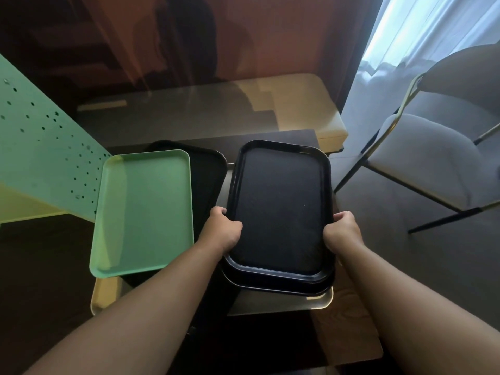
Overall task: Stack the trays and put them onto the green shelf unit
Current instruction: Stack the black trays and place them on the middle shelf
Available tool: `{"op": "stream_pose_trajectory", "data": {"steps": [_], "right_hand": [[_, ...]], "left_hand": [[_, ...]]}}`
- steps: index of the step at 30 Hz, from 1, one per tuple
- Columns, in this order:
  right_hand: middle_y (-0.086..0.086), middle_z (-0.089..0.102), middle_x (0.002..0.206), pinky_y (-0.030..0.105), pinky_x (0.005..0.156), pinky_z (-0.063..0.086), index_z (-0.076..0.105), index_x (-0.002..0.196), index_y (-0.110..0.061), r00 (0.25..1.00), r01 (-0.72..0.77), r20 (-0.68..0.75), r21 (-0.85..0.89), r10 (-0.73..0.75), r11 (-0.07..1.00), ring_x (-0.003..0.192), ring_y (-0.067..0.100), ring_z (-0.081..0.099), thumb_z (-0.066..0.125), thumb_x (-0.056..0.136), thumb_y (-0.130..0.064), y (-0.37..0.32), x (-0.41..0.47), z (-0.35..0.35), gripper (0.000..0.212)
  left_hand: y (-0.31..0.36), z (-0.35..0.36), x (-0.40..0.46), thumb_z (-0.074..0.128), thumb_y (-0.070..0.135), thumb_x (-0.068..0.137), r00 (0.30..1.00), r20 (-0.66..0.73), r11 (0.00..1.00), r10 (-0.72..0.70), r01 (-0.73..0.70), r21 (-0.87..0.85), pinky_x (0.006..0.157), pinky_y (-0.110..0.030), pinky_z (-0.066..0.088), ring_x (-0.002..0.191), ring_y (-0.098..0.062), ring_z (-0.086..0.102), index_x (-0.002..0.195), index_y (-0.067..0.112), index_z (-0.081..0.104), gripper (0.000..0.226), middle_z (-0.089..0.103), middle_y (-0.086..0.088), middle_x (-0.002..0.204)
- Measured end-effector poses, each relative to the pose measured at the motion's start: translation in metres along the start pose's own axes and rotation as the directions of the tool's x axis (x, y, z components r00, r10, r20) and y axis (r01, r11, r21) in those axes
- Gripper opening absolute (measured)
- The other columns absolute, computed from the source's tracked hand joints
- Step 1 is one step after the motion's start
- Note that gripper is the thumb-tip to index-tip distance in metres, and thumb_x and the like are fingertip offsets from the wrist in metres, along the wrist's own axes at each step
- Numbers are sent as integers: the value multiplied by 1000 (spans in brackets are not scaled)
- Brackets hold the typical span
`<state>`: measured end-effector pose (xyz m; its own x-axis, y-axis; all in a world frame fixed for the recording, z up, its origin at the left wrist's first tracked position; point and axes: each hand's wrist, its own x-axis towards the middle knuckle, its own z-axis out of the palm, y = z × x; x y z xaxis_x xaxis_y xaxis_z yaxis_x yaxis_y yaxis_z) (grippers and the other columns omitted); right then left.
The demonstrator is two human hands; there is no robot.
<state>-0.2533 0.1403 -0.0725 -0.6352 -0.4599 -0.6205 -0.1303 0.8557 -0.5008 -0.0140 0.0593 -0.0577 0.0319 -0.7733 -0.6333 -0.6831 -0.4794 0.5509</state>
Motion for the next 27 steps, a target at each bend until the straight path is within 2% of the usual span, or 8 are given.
{"op": "stream_pose_trajectory", "data": {"steps": [5,8,11,15,18,22,25,27], "right_hand": [[3,61,122,44,86,57,52,130,-19,999,28,27,9,-28,1000,104,25,61,61,89,-8,13,-6,1,44],[1,60,116,43,86,56,53,134,-18,999,14,31,105,-17,994,102,24,61,63,91,-14,17,-9,3,44],[1,61,108,43,86,56,54,132,-15,1000,-10,13,212,7,977,99,23,62,66,93,-24,15,-10,4,41],[4,68,106,46,94,56,62,123,-15,998,-45,-21,282,53,958,99,26,67,70,89,-30,9,-12,9,38],[6,73,103,47,96,56,70,116,-12,998,-62,7,312,63,948,98,29,69,70,86,-30,7,-13,13,35],[5,72,112,48,98,55,68,120,-17,999,-39,4,295,40,955,104,30,68,65,76,-40,12,-5,19,49],[8,70,117,49,100,53,64,127,-14,1000,-18,19,299,12,954,108,30,66,62,90,-31,9,-9,22,41],[10,69,119,50,99,54,62,129,-11,999,-27,28,316,19,948,108,31,65,61,93,-24,6,-15,24,38]], "left_hand": [[-4,-4,2,61,17,85,997,-32,994,-70,67,-81,81,-34,47,100,-27,61,128,11,53,44,63,-11,118],[-8,-1,8,58,17,80,995,-43,992,-92,88,-85,66,-41,50,100,-42,65,126,-4,57,50,65,-29,114],[-17,2,16,54,17,82,993,-54,993,-104,101,-69,47,-31,35,93,-42,65,125,-15,52,54,61,-34,115],[-18,-8,1,56,9,91,996,-74,998,-38,35,-50,62,-29,42,77,-28,63,93,-1,66,14,67,-18,87],[-24,-11,-3,57,2,90,997,-77,999,-29,30,10,73,-34,47,77,-28,59,65,16,54,28,60,-7,72],[-28,-18,0,60,6,88,995,-104,1000,-9,9,2,78,-36,51,84,-29,63,72,19,56,22,65,-4,80],[-29,-26,-1,61,10,90,993,-116,1000,16,-19,-22,86,-36,51,96,-28,63,94,16,61,7,66,-6,98],[-30,-31,-1,62,11,89,993,-112,998,21,-28,-61,94,-39,52,101,-28,63,108,15,61,19,65,-7,106]]}}
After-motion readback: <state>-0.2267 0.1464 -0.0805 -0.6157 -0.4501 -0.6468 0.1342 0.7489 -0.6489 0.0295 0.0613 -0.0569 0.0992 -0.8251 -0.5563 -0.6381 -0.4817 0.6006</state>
